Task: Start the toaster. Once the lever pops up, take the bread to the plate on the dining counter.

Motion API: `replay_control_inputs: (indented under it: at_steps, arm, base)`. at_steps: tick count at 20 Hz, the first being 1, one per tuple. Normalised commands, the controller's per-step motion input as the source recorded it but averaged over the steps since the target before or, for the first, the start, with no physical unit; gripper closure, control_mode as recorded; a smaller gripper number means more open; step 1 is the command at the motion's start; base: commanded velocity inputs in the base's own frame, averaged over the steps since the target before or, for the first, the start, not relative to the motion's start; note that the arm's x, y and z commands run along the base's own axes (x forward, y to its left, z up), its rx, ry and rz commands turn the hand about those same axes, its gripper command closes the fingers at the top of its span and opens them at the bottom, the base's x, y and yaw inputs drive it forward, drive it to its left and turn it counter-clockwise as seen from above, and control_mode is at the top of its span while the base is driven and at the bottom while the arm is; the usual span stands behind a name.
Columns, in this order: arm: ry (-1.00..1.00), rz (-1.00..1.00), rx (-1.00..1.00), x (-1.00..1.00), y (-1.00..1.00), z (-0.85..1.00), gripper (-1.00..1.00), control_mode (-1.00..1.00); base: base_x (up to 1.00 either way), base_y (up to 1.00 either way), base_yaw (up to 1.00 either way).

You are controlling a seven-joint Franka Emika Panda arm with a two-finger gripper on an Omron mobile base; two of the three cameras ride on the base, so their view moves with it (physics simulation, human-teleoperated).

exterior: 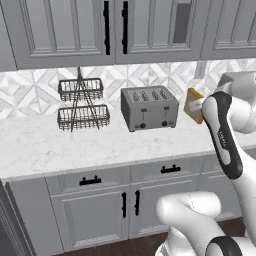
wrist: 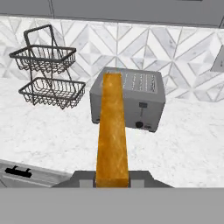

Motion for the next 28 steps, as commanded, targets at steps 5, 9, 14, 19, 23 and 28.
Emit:
replay_control_inputs:
  at_steps: [5, 9, 14, 19, 23, 28]
  arm:
    - [0.00, 0.00, 0.00, 0.00, 0.00, 0.00, 1.00, 1.00]
    - [0.00, 0.00, 0.00, 0.00, 0.00, 0.00, 1.00, 1.00]
    - [0.00, 0.00, 0.00, 0.00, 0.00, 0.00, 1.00, 1.00]
    - [0.00, 0.00, 0.00, 0.00, 0.00, 0.00, 1.00, 1.00]
    - [0.00, 0.00, 0.00, 0.00, 0.00, 0.00, 1.00, 1.00]
    - [0.00, 0.00, 0.00, 0.00, 0.00, 0.00, 1.00, 1.00]
  base:
    - [-0.57, -0.23, -0.41]
    - [-0.01, -0.09, -0.68]
    - [0.32, 0.00, -0.81]
    - [0.38, 0.00, -0.80]
    - [0.57, -0.18, -0.60]
    - [0.68, -0.24, -0.56]
